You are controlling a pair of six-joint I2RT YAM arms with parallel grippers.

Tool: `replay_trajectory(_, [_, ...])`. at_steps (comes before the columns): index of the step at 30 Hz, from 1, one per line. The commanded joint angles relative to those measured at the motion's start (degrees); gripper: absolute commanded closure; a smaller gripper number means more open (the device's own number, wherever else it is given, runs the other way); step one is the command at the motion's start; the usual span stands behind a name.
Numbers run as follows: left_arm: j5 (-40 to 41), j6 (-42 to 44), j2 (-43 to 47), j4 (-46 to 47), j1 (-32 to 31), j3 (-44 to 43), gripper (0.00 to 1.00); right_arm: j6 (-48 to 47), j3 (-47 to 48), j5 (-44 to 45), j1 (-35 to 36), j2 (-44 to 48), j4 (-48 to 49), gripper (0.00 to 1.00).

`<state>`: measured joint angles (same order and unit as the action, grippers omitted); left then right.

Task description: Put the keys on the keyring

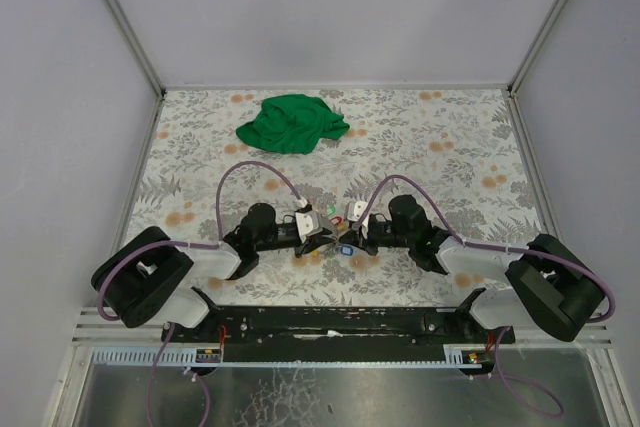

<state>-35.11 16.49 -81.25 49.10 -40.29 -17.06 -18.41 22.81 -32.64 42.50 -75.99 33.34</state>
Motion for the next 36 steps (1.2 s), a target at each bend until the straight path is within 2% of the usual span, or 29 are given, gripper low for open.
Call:
replay_trajectory(1, [1.4, -2.9, 0.7, 7.9, 1.4, 1.5, 0.77, 0.0, 0.9, -0.8, 0.2, 1.6, 4.2, 1.00])
replay_trajectory(11, [-3.2, -3.2, -0.3, 9.6, 1.7, 1.4, 0.78, 0.1, 1.4, -1.9, 0.2, 1.0, 3.8, 1.00])
replay_trajectory(19, [-3.5, -3.1, -1.8, 9.4, 1.6, 0.5, 0.79, 1.3, 1.7, -3.0, 0.2, 0.8, 4.8, 1.00])
replay_trajectory(26, [0.3, -3.0, -2.7, 9.1, 0.3, -0.2, 0.85, 2.9, 1.7, -3.4, 0.8, 0.7, 5.9, 1.00])
replay_trajectory(30, [3.1, -3.7, -2.5, 11.0, -0.1, 0.5, 1.00, 4.0, 1.7, -2.7, 1.8, 0.3, 6.1, 1.00])
replay_trajectory(31, [3.3, -4.0, -2.4, 11.9, -0.2, 0.8, 1.00, 4.5, 1.5, -2.1, 2.1, 0.5, 6.2, 0.96])
replay_trajectory(34, [5.6, -4.6, -1.8, 14.8, -0.4, 2.3, 1.00, 6.5, -1.0, 0.7, 3.0, 1.9, 6.2, 0.79])
replay_trajectory(36, [6.1, -5.0, -1.3, 15.8, -0.4, 3.0, 1.00, 7.0, -2.6, 2.2, 3.4, 3.1, 5.6, 0.74])
